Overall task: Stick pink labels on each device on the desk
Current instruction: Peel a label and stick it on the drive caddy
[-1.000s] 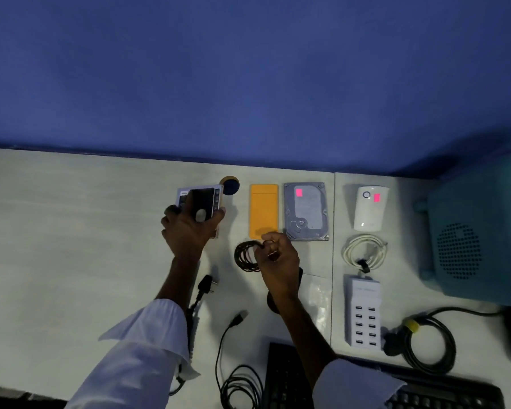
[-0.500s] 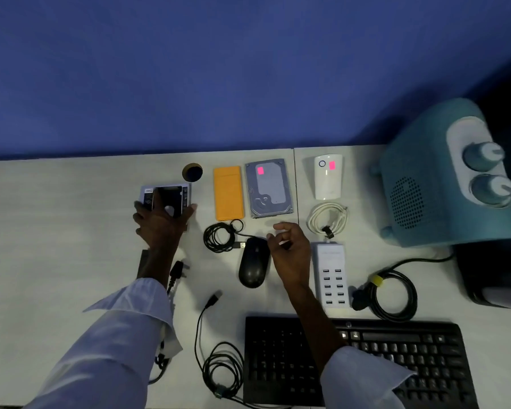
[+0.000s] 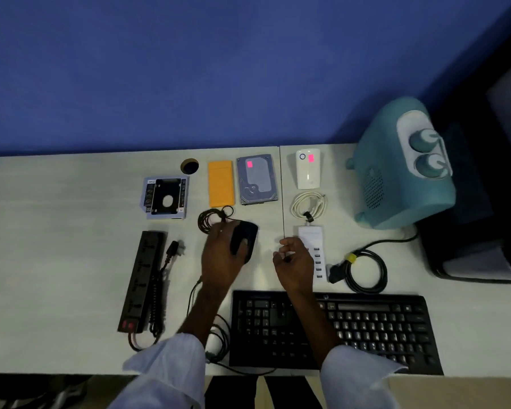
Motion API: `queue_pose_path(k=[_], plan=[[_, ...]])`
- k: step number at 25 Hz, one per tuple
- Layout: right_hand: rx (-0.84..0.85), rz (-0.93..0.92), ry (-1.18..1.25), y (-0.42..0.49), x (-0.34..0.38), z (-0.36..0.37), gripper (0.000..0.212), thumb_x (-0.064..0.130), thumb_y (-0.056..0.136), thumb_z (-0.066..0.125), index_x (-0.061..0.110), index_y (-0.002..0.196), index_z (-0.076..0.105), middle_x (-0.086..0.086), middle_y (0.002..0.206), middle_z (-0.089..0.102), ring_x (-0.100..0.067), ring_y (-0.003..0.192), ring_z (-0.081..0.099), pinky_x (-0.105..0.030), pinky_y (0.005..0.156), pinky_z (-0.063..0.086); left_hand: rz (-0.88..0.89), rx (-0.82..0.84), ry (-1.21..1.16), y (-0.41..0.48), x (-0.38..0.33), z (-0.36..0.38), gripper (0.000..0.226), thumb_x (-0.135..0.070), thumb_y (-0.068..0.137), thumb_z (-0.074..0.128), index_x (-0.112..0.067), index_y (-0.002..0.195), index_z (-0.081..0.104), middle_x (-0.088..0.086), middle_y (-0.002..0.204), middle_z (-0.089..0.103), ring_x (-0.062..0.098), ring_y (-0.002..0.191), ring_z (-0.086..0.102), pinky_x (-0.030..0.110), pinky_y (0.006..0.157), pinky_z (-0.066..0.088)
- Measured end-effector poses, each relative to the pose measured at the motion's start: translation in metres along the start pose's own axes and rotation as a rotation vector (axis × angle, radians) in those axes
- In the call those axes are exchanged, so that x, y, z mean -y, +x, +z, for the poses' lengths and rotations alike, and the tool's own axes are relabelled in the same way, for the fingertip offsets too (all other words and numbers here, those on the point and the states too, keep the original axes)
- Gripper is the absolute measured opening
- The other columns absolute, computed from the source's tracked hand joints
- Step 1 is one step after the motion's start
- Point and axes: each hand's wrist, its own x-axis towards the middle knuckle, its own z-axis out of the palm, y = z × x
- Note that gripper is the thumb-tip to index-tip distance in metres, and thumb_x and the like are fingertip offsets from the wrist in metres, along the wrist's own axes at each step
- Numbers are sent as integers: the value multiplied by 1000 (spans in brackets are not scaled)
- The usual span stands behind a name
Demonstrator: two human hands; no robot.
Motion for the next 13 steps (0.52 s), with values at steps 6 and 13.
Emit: queue_pose_path(k=[6, 13], plan=[[31, -80, -66, -28, -14, -16, 34, 8, 80, 68, 21, 110, 62, 3, 103, 66, -14, 83, 64, -35, 80, 57, -207, 78, -99, -72, -35, 26, 34, -39, 84, 67, -16, 110, 64, 2, 106, 67, 20, 93, 65, 31, 77, 53], [44, -52, -127, -45, -23, -15, 45, 4, 81, 62, 13, 125, 60, -6, 120, 65, -24, 102, 64, -37, 96, 52, -284, 189, 119, -84, -53, 52, 57, -43, 90, 61, -7, 131, 48, 20, 134, 42, 36, 113, 46, 40, 84, 46]])
